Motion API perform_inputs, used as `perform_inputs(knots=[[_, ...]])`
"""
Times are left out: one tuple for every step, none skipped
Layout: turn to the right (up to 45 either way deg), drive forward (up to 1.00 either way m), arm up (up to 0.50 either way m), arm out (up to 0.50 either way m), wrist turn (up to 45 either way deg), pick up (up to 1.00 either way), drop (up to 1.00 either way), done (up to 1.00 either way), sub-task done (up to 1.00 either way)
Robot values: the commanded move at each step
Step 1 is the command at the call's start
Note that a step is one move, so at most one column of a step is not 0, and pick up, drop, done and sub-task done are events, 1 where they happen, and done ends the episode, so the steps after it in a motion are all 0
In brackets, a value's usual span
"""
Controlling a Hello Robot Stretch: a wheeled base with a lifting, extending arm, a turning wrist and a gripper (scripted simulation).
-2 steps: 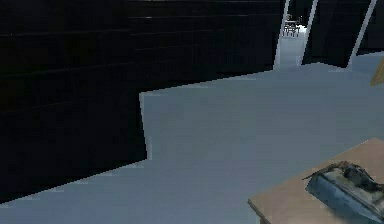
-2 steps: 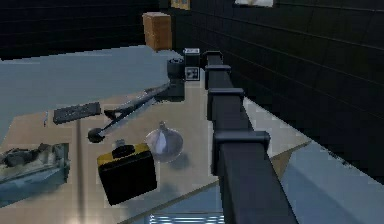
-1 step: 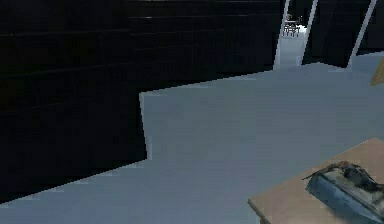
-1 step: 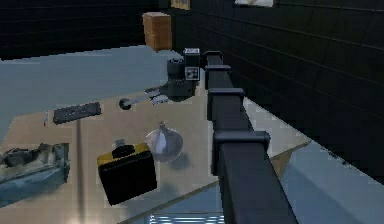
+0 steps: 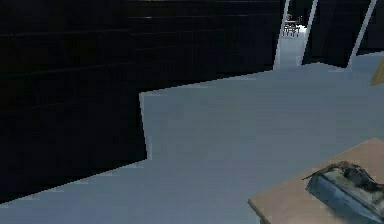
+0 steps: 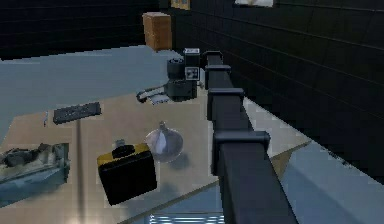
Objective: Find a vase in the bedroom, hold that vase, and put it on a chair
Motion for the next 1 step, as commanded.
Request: perform_inputs(knots=[[0.0, 0.00, -0.30, 0.00, 0.0, 0.00, 0.00, 0.00, 0.00]])
